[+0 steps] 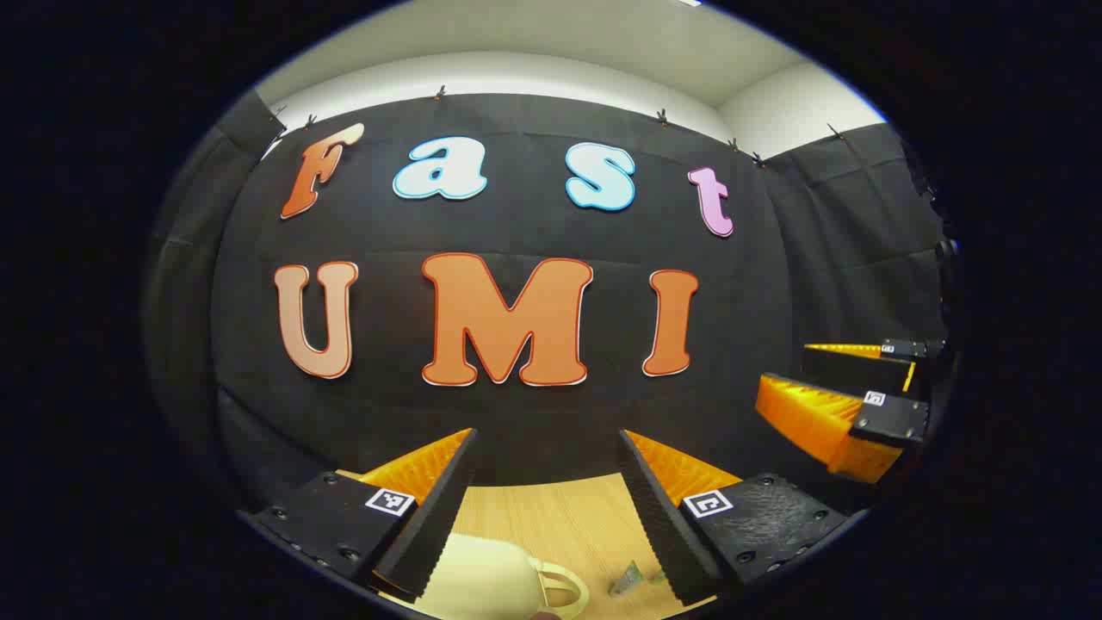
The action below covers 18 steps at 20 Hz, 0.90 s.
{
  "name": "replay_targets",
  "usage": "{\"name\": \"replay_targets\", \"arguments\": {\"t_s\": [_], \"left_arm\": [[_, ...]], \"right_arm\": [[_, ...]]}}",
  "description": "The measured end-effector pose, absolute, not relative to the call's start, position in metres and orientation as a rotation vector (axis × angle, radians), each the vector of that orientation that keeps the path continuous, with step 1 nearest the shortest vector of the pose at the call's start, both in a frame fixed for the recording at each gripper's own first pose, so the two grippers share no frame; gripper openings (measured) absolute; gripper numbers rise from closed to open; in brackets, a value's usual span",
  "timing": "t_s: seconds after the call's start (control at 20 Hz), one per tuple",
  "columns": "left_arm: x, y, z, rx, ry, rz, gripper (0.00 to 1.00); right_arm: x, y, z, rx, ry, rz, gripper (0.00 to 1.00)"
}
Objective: First open the suitcase, pack the skin care products into it, and then close the suitcase.
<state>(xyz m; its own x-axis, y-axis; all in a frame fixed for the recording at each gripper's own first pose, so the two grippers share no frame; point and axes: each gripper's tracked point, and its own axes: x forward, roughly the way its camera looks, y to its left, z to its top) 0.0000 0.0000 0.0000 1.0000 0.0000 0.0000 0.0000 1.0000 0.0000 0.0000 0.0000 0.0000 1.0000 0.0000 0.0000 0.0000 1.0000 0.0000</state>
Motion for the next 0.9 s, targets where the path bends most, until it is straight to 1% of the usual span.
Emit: {"name": "replay_targets", "arguments": {"t_s": [0.05,0.1,0.15,0.2,0.3,0.45,0.5,0.55,0.6,0.65,0.75,0.8,0.85,0.9], "left_arm": [[-0.001,-0.004,-0.001,0.001,-0.009,0.003,0.96],[-0.001,-0.007,-0.006,0.004,-0.012,0.01,0.95],[-0.004,-0.007,-0.01,0.008,-0.015,0.028,0.97],[-0.007,-0.007,-0.011,0.002,-0.029,0.042,0.97],[-0.012,-0.009,-0.015,-0.005,-0.054,0.064,0.96],[-0.011,-0.009,-0.027,-0.004,-0.027,0.087,0.97],[-0.01,-0.009,-0.029,-0.007,-0.024,0.093,0.96],[-0.009,-0.009,-0.032,-0.005,-0.019,0.101,0.97],[-0.009,-0.008,-0.033,0.005,-0.016,0.109,0.96],[-0.011,-0.008,-0.033,0.019,-0.017,0.117,0.97],[-0.013,-0.006,-0.039,0.055,-0.008,0.14,0.96],[-0.014,-0.005,-0.044,0.068,0.003,0.145,0.97],[-0.014,-0.005,-0.051,0.082,0.009,0.152,0.97],[-0.016,-0.004,-0.058,0.099,0.023,0.155,0.96]], "right_arm": [[-0.001,-0.003,-0.013,0.006,0.028,0.002,0.99],[-0.002,-0.006,-0.027,0.004,0.059,0.003,0.96],[-0.002,-0.007,-0.039,0.001,0.088,0.007,0.95],[-0.004,-0.008,-0.047,-0.002,0.106,0.013,0.95],[-0.009,-0.006,-0.048,0.001,0.094,0.034,0.96],[-0.014,-0.005,-0.041,-0.011,0.045,0.049,0.95],[-0.013,-0.002,-0.038,-0.014,0.032,0.061,0.95],[-0.012,0.0,-0.039,-0.021,0.029,0.074,0.95],[-0.012,0.001,-0.04,-0.021,0.027,0.085,0.95],[-0.012,0.002,-0.04,-0.015,0.025,0.094,0.95],[-0.013,0.007,-0.046,-0.002,0.031,0.116,0.95],[-0.013,0.009,-0.052,0.004,0.042,0.126,0.93],[-0.013,0.01,-0.057,0.007,0.05,0.133,0.98],[-0.014,0.008,-0.059,0.007,0.053,0.135,0.95]]}}
